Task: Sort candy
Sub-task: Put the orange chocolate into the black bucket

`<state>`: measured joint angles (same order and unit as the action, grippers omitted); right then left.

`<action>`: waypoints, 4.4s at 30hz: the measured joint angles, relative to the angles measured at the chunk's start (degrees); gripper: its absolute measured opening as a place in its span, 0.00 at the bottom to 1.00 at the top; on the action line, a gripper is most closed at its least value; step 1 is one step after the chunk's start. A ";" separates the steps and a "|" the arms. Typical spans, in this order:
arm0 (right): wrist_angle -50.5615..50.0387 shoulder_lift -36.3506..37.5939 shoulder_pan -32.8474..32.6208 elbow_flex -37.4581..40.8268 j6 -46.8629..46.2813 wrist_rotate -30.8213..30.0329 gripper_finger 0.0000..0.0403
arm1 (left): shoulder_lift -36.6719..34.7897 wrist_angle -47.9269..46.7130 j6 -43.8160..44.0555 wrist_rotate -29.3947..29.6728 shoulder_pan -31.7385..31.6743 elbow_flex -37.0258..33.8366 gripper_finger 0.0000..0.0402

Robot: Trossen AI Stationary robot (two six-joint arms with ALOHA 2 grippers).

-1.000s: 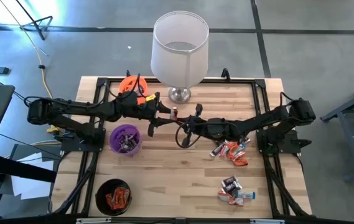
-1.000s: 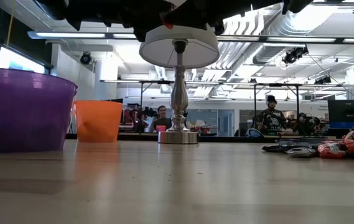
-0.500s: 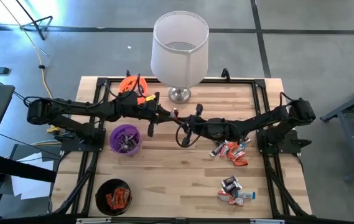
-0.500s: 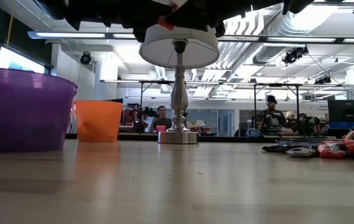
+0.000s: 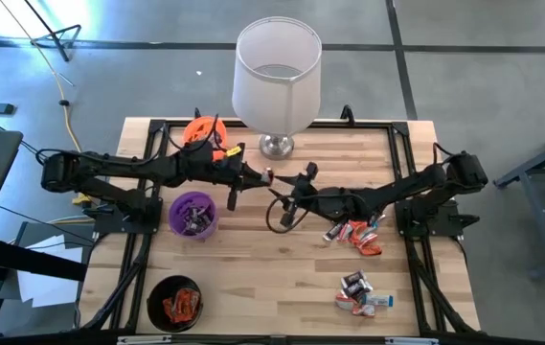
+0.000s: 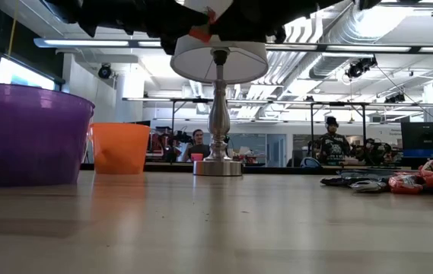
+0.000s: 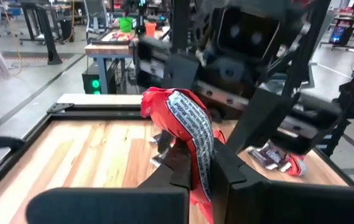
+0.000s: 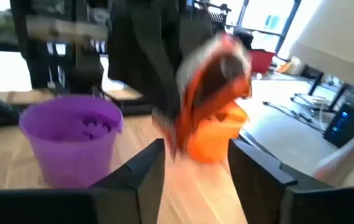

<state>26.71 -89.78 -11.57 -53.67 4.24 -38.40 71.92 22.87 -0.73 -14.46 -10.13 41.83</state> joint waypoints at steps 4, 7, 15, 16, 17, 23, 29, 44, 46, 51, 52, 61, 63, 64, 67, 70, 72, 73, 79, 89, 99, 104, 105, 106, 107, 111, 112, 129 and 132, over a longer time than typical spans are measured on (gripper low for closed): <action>-8.32 3.54 -2.43 0.00 -8.52 -0.61 0.45 | -3.25 -5.46 0.69 1.47 0.02 0.01 0.00; -15.51 6.40 -4.67 0.00 -17.08 0.89 0.44 | -7.43 -14.96 3.66 3.71 0.63 0.01 0.00; -30.29 8.39 -11.41 0.00 -37.59 7.62 0.40 | -19.18 -41.28 27.06 6.38 14.24 0.01 0.02; -31.84 8.38 -12.32 0.00 -40.06 7.49 0.40 | -20.32 -43.84 31.07 7.75 17.36 0.01 0.02; -33.04 8.26 -13.26 0.00 -42.32 7.20 0.39 | -21.22 -45.94 35.40 9.38 20.77 0.01 0.02; -37.34 7.88 -17.22 0.02 -49.07 5.45 0.38 | -22.94 -53.17 55.23 8.72 37.64 0.03 0.02; -41.20 7.87 -16.57 0.02 -48.49 4.99 0.38 | -18.75 -55.34 62.34 11.19 48.98 0.03 0.02; -60.91 7.62 -22.69 0.15 -68.80 4.31 0.38 | -5.18 -43.35 72.00 2.18 55.43 0.05 0.02; -60.71 7.43 -24.26 0.15 -70.20 4.09 0.38 | -5.53 -42.49 71.67 3.83 55.88 0.05 0.02; -60.06 6.02 -28.07 0.15 -74.39 2.72 0.38 | -6.77 -42.43 68.79 12.85 56.12 0.05 0.03; -60.15 5.56 -28.82 0.15 -75.57 2.31 0.38 | -6.96 -42.45 69.38 13.71 56.46 0.05 0.03; -59.94 0.18 -33.16 0.16 -83.10 1.96 0.38 | -6.95 -41.11 87.46 12.17 66.39 2.65 0.03; -59.94 -0.77 -33.48 0.17 -83.89 2.02 0.38 | -6.72 -42.75 88.87 16.51 68.81 4.69 0.03; -59.90 -1.19 -33.55 0.17 -83.93 2.05 0.38 | -6.49 -44.24 89.00 18.96 69.88 5.57 0.03; -59.90 -2.10 -33.55 0.17 -83.94 2.35 0.38 | -5.17 -52.36 89.23 25.93 72.41 8.25 0.03; -59.82 -2.42 -33.55 0.17 -84.04 3.43 0.38 | -2.48 -60.98 93.35 27.23 73.62 10.40 0.03; -59.97 -2.47 -33.55 0.17 -84.64 4.37 0.38 | -0.30 -63.97 96.47 23.52 74.01 11.34 0.03; -59.90 -2.47 -33.55 0.17 -85.12 4.46 0.38 | 0.75 -64.45 97.65 21.32 74.14 11.94 0.03; -59.86 -2.47 -33.55 0.17 -85.45 4.51 0.38 | 6.27 -66.47 98.52 15.65 74.82 16.43 0.03; -59.71 -2.47 -33.55 0.17 -85.41 4.51 0.38 | 11.18 -70.73 99.68 15.85 74.82 21.41 0.03; -60.30 -2.47 -33.55 0.17 -85.06 4.46 0.38 | 11.03 -69.61 99.54 15.08 74.82 21.43 0.12; -60.36 -2.47 -33.55 0.17 -84.79 4.43 0.38 | 11.03 -69.28 99.10 17.08 74.79 21.43 0.19; -60.34 -2.47 -33.55 0.17 -84.79 4.42 0.38 | 11.03 -69.24 99.09 17.09 74.78 21.43 0.21; -60.36 -2.47 -33.55 0.17 -84.79 4.42 0.38 | 11.03 -69.27 99.08 16.90 74.75 21.43 0.22; -60.36 -2.47 -33.55 0.17 -84.79 4.42 0.38 | 11.03 -69.33 99.10 16.58 74.75 21.43 0.24; -60.34 -2.47 -33.55 0.17 -84.79 4.40 0.38 | 11.06 -69.64 96.85 18.43 74.27 21.41 0.27; -60.34 -2.47 -33.55 0.17 -84.79 4.40 0.38 | 11.06 -69.72 96.04 20.02 73.77 21.41 0.27; -57.79 -2.46 -32.76 0.17 -83.05 7.33 0.38 | 8.63 -40.83 25.35 63.62 53.96 21.39 0.27; -58.02 -2.46 -31.76 0.17 -83.07 12.36 0.38 | 8.57 -38.01 16.77 64.57 48.05 21.39 0.27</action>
<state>-31.31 -92.23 -43.33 -53.49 -78.83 -26.04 80.49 -15.14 16.04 50.11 37.92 63.22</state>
